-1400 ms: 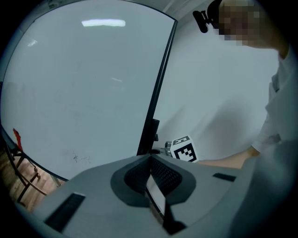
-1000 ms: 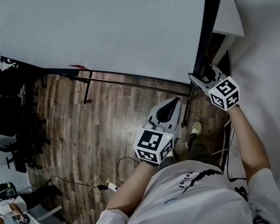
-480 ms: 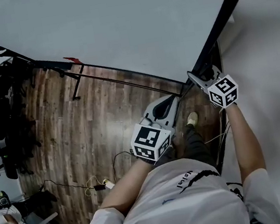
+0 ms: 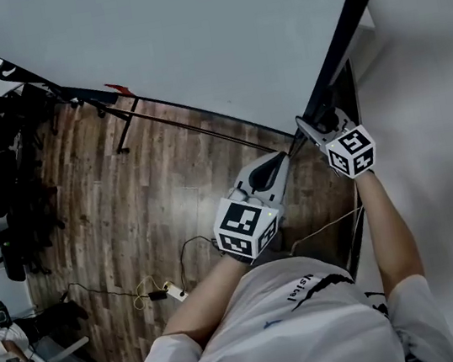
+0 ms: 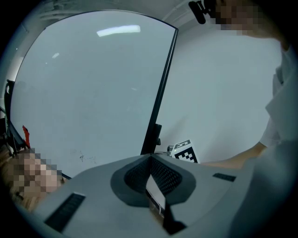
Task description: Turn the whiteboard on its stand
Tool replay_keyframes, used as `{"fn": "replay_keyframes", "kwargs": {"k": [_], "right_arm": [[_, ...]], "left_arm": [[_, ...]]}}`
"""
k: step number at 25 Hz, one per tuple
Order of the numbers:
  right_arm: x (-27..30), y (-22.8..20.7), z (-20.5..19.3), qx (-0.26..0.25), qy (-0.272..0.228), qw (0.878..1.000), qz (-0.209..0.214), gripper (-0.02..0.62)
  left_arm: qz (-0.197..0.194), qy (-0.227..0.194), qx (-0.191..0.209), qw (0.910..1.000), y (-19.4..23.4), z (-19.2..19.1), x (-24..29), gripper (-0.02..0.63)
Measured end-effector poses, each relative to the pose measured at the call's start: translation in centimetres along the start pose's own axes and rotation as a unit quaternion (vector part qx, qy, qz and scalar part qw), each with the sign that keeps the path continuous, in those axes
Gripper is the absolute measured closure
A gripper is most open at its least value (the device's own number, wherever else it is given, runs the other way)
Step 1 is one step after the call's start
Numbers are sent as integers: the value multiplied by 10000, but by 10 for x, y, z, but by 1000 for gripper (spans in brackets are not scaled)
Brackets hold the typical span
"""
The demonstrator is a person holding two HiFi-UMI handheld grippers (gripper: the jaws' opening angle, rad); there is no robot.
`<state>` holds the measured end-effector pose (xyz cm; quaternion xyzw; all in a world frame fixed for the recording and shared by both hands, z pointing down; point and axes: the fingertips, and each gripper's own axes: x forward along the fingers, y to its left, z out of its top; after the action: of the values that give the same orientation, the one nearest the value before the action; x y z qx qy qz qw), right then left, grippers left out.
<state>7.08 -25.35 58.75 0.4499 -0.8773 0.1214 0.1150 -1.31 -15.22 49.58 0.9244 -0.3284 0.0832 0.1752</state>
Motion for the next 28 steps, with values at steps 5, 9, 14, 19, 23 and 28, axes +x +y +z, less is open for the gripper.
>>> {"fn": "replay_keyframes", "kwargs": {"k": [5,9,14,19,23,28], "right_arm": [[-13,16,2,-97,45,9999,45,410],[-29,30,1,-146,70,9999,5,410],[-33,33,0,-206,270,9994,85,410],[-56,47,-12,-210,209,9995,145,410],[-76,59,-22,-243,273,9988,335,410],[-107,63,-28,-235,295,9989,266,410]], "left_arm": [[307,-89,-134,9994,-20,0,-9,595],[570,-147,-251,9980,-47,-6,-31,595],[861,-167,-283,9957,-81,-18,-61,595],[989,-209,-242,9946,-100,-26,-81,595],[893,-254,-213,9955,-111,-23,-86,595],[677,-275,-93,9973,-128,-20,-92,595]]}}
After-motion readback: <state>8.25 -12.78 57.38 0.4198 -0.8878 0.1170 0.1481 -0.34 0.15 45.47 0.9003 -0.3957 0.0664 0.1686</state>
